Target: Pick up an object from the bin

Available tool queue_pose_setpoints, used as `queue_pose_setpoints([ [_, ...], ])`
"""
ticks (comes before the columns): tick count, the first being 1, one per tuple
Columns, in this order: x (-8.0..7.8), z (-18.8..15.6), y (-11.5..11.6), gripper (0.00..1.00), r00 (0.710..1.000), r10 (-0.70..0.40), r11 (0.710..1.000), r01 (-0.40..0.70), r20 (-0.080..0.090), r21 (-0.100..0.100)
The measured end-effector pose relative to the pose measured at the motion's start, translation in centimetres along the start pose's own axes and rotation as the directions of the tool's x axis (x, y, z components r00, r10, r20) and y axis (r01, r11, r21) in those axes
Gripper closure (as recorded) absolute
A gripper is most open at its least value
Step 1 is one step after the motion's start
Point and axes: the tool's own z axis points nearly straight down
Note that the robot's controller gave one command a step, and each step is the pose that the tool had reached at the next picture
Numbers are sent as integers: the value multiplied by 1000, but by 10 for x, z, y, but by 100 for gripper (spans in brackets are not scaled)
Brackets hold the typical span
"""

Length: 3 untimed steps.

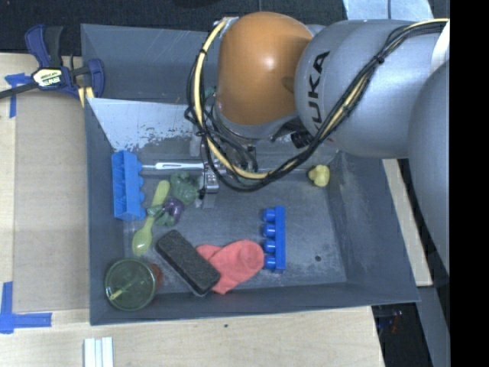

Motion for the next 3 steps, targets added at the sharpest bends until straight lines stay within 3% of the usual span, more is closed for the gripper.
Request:
queue_pose_setpoints([
  [1,-1,-5,-1,0,1000,3,1000,-3,8,-2],
  [2,-1,50,-14,0,999,-46,999,46,13,-2],
  [3,-8,118,19,0,957,-288,958,288,18,2],
])
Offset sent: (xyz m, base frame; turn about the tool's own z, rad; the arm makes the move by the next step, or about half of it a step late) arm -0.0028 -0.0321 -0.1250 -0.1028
